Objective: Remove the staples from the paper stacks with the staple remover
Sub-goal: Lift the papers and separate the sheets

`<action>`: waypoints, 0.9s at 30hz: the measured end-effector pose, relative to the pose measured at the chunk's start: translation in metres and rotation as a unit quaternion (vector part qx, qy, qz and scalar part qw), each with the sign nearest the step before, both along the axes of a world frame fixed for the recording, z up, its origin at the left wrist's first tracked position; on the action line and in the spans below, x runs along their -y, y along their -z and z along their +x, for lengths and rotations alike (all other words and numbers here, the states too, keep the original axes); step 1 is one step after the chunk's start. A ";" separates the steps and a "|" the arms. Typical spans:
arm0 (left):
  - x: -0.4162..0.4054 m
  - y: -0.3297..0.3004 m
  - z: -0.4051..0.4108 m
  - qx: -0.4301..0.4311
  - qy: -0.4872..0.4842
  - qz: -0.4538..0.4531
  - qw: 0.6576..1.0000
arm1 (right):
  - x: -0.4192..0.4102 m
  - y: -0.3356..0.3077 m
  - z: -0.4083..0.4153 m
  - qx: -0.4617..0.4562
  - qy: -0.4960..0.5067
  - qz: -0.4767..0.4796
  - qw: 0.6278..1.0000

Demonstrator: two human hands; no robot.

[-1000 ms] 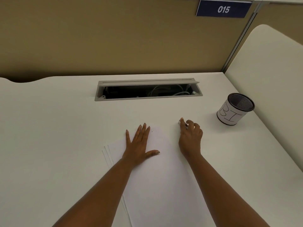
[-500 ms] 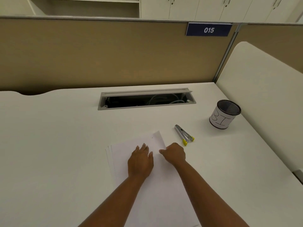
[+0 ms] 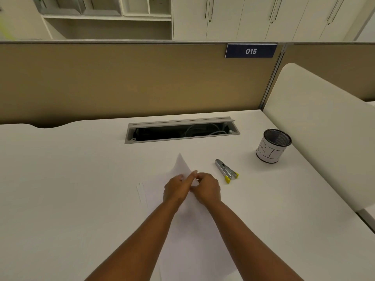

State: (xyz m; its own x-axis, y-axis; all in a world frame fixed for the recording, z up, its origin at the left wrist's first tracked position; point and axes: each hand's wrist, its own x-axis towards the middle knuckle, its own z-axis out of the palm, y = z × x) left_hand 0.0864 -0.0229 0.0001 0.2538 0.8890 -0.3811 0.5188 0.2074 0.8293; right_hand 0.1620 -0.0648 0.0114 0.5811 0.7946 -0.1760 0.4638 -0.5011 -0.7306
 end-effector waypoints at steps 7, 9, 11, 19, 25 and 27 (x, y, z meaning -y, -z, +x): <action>-0.025 -0.026 -0.023 0.099 -0.111 -0.057 0.987 | -0.003 -0.025 0.004 -0.300 -0.150 0.021 0.942; -0.034 -0.033 -0.038 0.100 -0.051 -0.075 0.991 | -0.006 -0.029 0.016 -0.208 -0.105 0.080 0.969; -0.039 -0.042 -0.049 0.078 0.029 -0.094 0.992 | -0.010 -0.034 0.032 -0.058 -0.075 0.127 0.987; -0.055 -0.081 -0.070 -0.037 0.235 -0.063 0.969 | -0.018 -0.040 0.063 -0.102 -0.202 0.033 0.973; -0.070 -0.118 -0.077 -0.123 0.160 0.137 0.970 | -0.024 -0.043 0.047 -0.250 -0.167 0.111 0.947; -0.073 -0.124 -0.070 -0.157 0.088 0.285 0.941 | -0.026 -0.044 0.043 -0.321 -0.128 0.137 0.929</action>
State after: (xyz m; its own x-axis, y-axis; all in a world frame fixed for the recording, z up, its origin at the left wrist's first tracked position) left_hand 0.0164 0.0501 0.1243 0.3714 0.9263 0.0642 0.7421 -0.3377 0.5790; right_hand 0.2053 -0.0387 0.0551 0.2130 0.9579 -0.1925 -0.0321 -0.1901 -0.9812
